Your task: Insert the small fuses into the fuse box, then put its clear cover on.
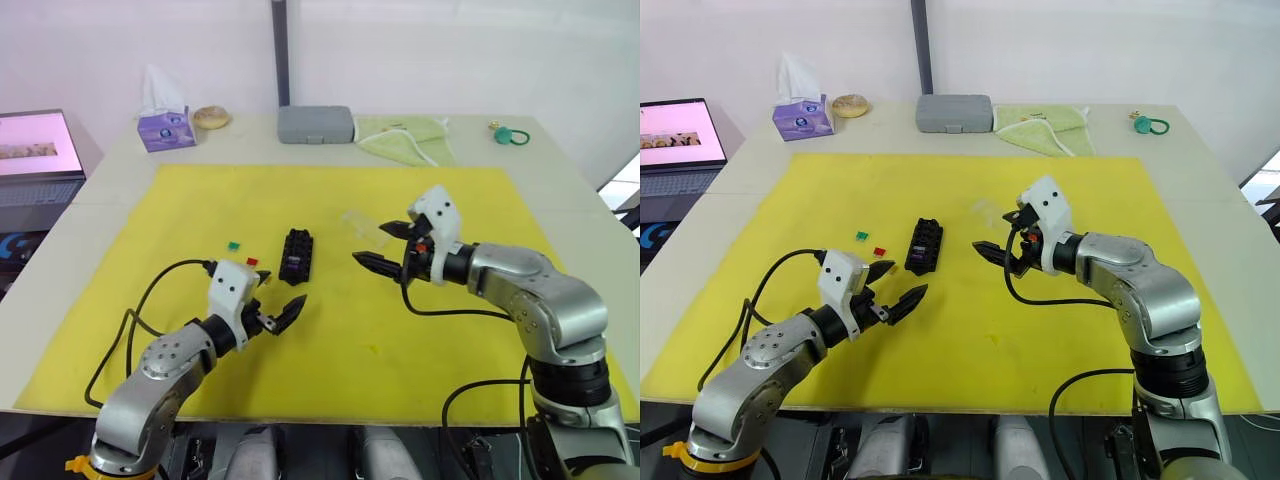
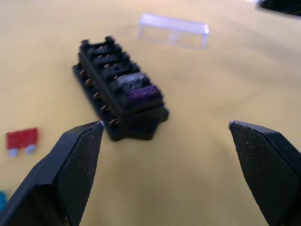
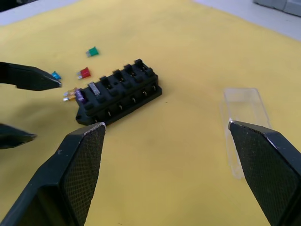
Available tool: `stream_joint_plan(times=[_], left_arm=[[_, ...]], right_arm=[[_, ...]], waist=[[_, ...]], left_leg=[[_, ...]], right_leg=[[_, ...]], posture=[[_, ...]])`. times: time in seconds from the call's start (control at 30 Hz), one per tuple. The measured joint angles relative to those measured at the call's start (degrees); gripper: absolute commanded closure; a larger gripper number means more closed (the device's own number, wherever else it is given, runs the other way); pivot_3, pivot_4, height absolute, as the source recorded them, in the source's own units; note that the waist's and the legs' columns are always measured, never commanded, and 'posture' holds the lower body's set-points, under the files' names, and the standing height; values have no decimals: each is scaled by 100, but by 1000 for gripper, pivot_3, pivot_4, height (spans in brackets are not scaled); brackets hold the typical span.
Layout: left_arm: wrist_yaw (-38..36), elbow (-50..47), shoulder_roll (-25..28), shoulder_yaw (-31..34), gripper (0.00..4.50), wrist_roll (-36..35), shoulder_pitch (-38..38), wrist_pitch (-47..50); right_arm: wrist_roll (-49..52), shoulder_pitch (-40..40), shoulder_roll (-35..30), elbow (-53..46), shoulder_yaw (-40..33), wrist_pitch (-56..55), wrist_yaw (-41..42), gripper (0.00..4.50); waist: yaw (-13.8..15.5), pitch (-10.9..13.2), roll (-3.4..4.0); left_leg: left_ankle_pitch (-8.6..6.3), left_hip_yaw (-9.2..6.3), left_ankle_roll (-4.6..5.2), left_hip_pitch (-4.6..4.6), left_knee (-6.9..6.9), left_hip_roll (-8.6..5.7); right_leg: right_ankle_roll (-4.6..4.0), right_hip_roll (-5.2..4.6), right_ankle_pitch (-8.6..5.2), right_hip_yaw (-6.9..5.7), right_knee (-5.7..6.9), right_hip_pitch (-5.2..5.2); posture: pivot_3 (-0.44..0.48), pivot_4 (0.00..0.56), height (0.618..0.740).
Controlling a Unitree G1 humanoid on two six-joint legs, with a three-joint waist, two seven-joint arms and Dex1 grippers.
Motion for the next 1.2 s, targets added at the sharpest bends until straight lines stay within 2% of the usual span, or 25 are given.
stream_joint_plan(times=[0.17,0.47,0.6,0.7,0.8,0.9,1.07,1.2], left_arm=[[414,98,-245,-416,0,506,-105,-211],[962,832,-762,-937,0,1194,-561,-240],[1111,1141,-1073,-1010,0,1321,-873,-212],[1126,1259,-1111,-984,0,1324,-954,-195],[1113,1275,-1130,-935,852,1322,-1003,-75],[1103,1269,-1157,-876,2362,1308,-1050,31],[1035,1209,-1179,-837,2424,1288,-1054,159],[863,799,-933,-830,2424,1208,-826,345]], right_arm=[[153,-88,-23,-24,142,22,-19,83],[267,-123,-22,-28,153,43,-239,83],[330,-111,-15,-74,147,53,-368,83],[396,-80,-14,-160,143,54,-453,83],[445,-18,-15,-215,141,55,-539,0],[478,-13,-15,-216,128,55,-618,0],[525,-8,-17,-216,111,55,-690,0],[559,44,-77,-217,107,54,-696,0]], waist=[[20,0,0],[20,0,0],[19,0,0],[14,0,1],[17,-1,1],[21,-1,2],[21,-1,2],[8,-1,2]], left_leg=[[0,0,0,-1,1,-2],[0,-1,0,-1,1,-3],[0,0,0,-4,1,-4],[0,-3,0,-2,1,-3],[0,-2,0,-2,2,-4],[0,-2,0,-2,2,-4],[0,-2,0,-2,2,-4],[0,-2,0,-2,1,-2]], right_leg=[[0,-2,0,-1,-4,3],[0,-1,0,-1,-4,3],[1,-2,0,-1,-6,3],[1,0,0,-2,-4,3],[1,-2,0,-1,-5,5],[1,-1,0,-2,-5,5],[1,-2,0,-2,-5,5],[0,-2,0,-1,-6,5]], posture=[[0,150,737],[0,150,737],[0,150,737],[0,150,737],[0,150,737],[0,150,737],[0,150,737],[0,150,737]])
